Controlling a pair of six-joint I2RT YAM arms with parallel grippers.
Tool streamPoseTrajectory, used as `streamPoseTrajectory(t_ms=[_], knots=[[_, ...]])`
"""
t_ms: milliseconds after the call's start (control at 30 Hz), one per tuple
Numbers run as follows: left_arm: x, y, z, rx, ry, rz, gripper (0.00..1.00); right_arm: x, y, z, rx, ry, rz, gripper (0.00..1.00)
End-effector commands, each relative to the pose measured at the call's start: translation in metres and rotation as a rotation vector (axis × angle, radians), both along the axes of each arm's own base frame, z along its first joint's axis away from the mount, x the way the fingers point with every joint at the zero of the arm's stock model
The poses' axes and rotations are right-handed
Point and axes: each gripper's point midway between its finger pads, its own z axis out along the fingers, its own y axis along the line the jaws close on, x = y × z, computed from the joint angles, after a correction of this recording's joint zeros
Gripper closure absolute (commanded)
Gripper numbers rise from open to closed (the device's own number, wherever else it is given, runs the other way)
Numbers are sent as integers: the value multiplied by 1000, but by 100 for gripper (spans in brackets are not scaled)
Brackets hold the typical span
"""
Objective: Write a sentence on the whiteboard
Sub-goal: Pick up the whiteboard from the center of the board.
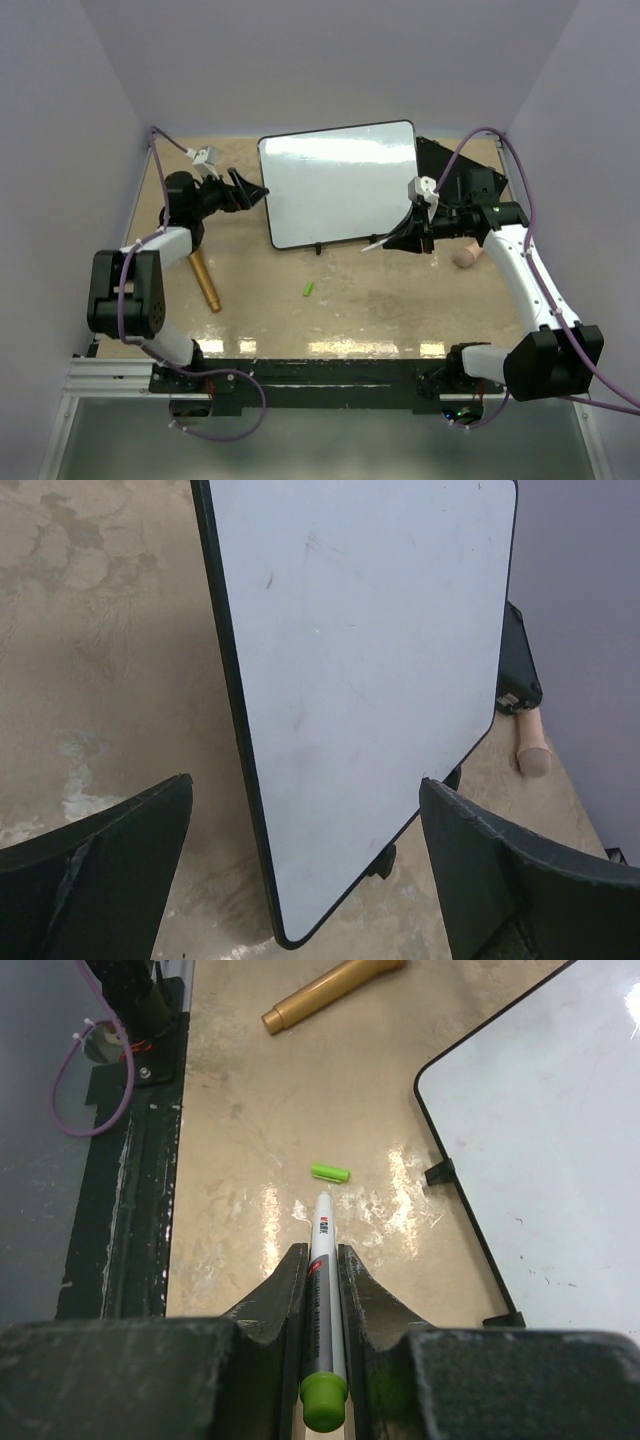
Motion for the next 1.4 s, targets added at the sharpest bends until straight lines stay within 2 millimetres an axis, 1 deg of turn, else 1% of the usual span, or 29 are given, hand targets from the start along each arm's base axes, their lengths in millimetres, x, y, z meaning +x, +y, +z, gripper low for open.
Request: streamPoseTrajectory(t_ms=[0, 33, 67, 133, 167, 200, 233, 267, 300, 333, 367, 433, 467, 500, 533, 567, 633, 667, 867, 933, 1033, 1067, 1100, 1167, 1200, 1233, 1267, 1367], knots=[[21, -16, 34, -59, -148, -145, 0, 2, -2, -1, 2, -18, -2, 100], [28, -16, 38, -47, -174, -152, 0, 2, -2, -1, 2, -17, -2, 100], [31, -18, 29, -47, -161, -171, 0, 2, -2, -1, 2, -17, -2, 100], [39, -19, 28, -34, -178, -191, 0, 3, -2, -2, 1, -18, -3, 100], [41, -20, 19, -33, -165, -206, 1, 3, -2, -2, 1, -15, -3, 100], [44, -21, 16, -30, -162, -216, 2, 3, -2, -3, 1, -12, -3, 100], [48, -22, 18, -27, -175, -227, 2, 4, -3, -3, 1, -12, -5, 100], [49, -25, 7, -34, -152, -255, 5, 4, -2, -4, 0, -8, -3, 100], [50, -26, 4, -37, -151, -269, 6, 4, -2, -5, -1, -4, -2, 100], [53, -28, 7, -45, -165, -283, 8, 4, -2, -6, -2, -3, -3, 100], [53, -30, -1, -54, -153, -302, 9, 5, -2, -6, -3, -5, -3, 100], [57, -31, 0, -59, -173, -316, 11, 5, -2, -7, -4, 2, -3, 100], [58, -32, -5, -67, -164, -333, 14, 5, -2, -8, -4, 2, -3, 100], [59, -33, -6, -71, -163, -343, 15, 5, -2, -8, -4, 2, -3, 100], [65, -34, 1, -77, -178, -352, 17, 5, -2, -9, -5, 6, -3, 100], [65, -36, -5, -87, -164, -372, 21, 6, -2, -9, -3, 8, -3, 100], [68, -38, -2, -96, -165, -390, 26, 6, -2, -10, -3, 12, -3, 100], [68, -38, -5, -97, -160, -398, 30, 6, -2, -9, -1, 13, -2, 100], [67, -41, -9, -134, -152, -423, 44, 7, -2, -12, -1, 25, -1, 100], [67, -42, -3, -155, -169, -434, 48, 6, -2, -12, -3, 24, 1, 100], [67, -44, -2, -172, -171, -448, 53, 6, -2, -11, -1, 19, 3, 100], [67, -44, -5, -176, -164, -454, 59, 6, -2, -12, 0, 23, 3, 100], [67, -44, -5, -177, -168, -456, 61, 5, -2, -12, 1, 24, 6, 100], [67, -44, -7, -180, -163, -454, 71, 5, -1, -13, 1, 29, 8, 100], [67, -44, -8, -182, -162, -457, 82, 6, -2, -14, 1, 31, 8, 100], [68, -44, -7, -181, -165, -451, 95, 6, -2, -14, 0, 32, 8, 100], [68, -44, -8, -179, -166, -450, 100, 6, -2, -14, 0, 31, 9, 100], [67, -44, -2, -168, -188, -447, 100, 6, -3, -14, 0, 28, 6, 100]])
